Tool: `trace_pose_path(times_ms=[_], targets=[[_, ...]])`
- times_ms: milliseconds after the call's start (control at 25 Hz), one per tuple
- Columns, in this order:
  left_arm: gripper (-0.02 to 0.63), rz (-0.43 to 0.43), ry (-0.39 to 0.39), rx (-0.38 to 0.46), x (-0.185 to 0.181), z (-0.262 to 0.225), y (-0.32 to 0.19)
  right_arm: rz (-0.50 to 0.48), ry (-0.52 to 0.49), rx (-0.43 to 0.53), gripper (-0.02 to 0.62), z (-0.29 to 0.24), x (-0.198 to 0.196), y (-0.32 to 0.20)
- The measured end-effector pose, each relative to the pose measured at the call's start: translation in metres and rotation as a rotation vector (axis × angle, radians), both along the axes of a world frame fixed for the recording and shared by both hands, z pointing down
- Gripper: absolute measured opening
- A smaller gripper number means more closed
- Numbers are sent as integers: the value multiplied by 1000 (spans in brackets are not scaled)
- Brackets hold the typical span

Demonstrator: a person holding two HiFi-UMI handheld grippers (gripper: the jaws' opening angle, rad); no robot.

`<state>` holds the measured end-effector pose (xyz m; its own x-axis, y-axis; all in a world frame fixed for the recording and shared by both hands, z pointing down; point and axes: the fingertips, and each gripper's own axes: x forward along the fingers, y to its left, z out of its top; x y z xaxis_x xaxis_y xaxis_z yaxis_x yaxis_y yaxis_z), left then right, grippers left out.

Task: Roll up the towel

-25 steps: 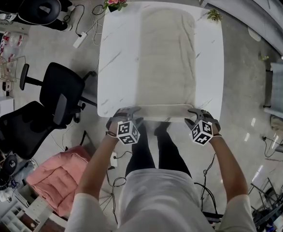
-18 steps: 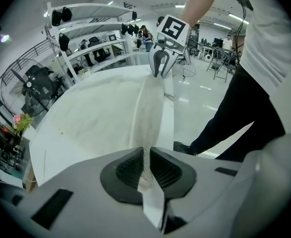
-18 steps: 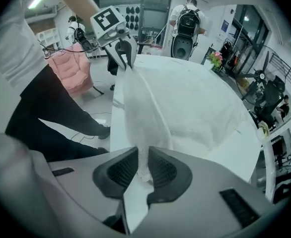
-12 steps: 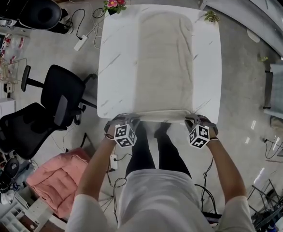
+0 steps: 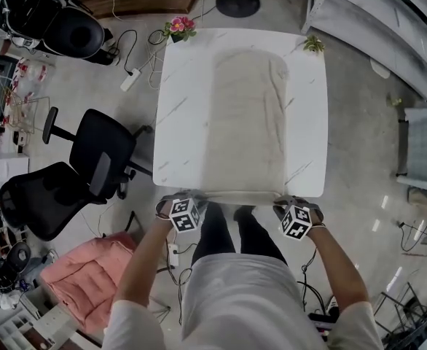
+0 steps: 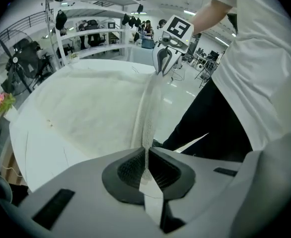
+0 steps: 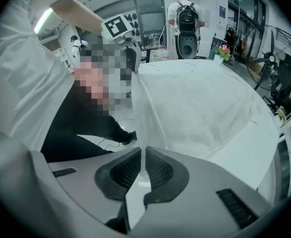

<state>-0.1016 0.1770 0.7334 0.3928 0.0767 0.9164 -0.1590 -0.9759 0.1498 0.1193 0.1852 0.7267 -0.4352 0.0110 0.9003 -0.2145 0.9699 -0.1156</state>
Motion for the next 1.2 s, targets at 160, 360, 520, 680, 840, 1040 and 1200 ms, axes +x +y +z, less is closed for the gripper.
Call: trace_pose_path(times_ms=[160,360,520,680,840,1040,1200], targets=[[37,-5,-17,-79,2,-2,-9,-3,4,-51,38,0,1,-9],[40,-6,-25,-114,4,-6,-41,41,8,-87,38,-3,1,-40],[41,-17,-15,-118,6,-2,-69,100,18,-97,41,3,5,-67],[43,-46,-11,-96,11,4,-94,163,29,-84,47,11,10,-93],[92,-97,-42,-16,7,17,-117,229,71,14,102,19,15,-119],[262,-185,-80,56,-1,28,-144,342,108,58,216,28,29,-136],[288,-227,-73,30,-3,30,-147,376,93,38,218,30,30,-136]])
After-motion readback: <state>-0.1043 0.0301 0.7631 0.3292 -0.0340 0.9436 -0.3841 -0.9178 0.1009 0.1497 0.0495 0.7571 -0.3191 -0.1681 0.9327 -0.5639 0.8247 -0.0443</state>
